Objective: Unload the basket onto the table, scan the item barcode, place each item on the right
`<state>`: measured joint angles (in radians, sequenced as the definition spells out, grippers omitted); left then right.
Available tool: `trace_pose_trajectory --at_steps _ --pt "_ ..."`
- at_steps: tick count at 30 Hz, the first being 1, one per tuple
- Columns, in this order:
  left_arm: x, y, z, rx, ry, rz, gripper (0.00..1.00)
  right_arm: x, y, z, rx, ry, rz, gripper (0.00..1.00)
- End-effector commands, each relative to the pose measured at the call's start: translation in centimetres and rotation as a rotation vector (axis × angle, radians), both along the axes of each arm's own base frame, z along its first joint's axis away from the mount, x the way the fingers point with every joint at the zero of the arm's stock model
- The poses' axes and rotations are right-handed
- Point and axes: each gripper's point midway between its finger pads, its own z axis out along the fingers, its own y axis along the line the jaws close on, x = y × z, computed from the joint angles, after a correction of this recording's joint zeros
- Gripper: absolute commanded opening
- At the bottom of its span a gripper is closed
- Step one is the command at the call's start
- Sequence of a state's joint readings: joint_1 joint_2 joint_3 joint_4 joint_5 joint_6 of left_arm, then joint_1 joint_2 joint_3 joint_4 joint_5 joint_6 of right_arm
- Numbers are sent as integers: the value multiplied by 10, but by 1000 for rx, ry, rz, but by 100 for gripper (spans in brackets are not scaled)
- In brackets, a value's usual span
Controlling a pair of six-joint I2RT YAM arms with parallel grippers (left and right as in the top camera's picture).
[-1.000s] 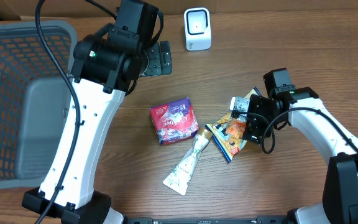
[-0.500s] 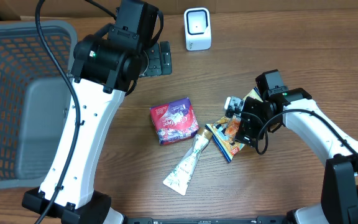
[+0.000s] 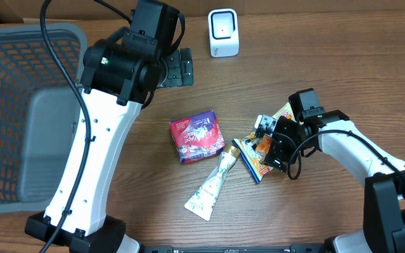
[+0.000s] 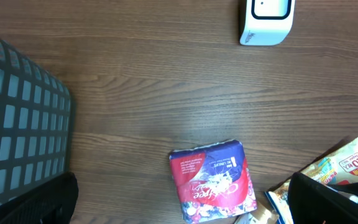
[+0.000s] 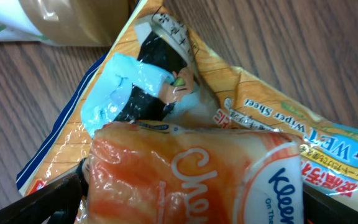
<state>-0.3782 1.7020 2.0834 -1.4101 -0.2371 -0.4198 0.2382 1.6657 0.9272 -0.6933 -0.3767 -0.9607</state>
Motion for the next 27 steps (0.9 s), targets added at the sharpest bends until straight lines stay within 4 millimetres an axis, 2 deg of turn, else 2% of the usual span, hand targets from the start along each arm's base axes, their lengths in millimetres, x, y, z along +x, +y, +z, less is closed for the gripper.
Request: trace_pose_trajectory --at_steps 1,6,8,11,13,16,20,27 --pt "-3 4 13 -1 -42 22 100 0 -2 -3 -20 -8 -11 100" --pt "-3 4 13 -2 -42 21 100 6 -1 -2 -14 -33 -12 90" --pt "-3 4 13 -1 -42 21 100 8 0 -1 -12 -41 -12 82" --pt "-3 4 13 -1 -41 21 100 9 0 0 -11 -46 -12 63" --pt "-3 4 13 -1 -40 21 100 10 0 0 -10 -48 -12 56" --pt "-4 5 13 0 -38 22 100 11 0 2 -7 -57 -12 56" --pt "-4 4 13 0 -38 21 100 22 6 20 28 -94 -34 56" --pt "-4 5 13 3 -39 24 100 51 30 78 184 -174 -74 53"
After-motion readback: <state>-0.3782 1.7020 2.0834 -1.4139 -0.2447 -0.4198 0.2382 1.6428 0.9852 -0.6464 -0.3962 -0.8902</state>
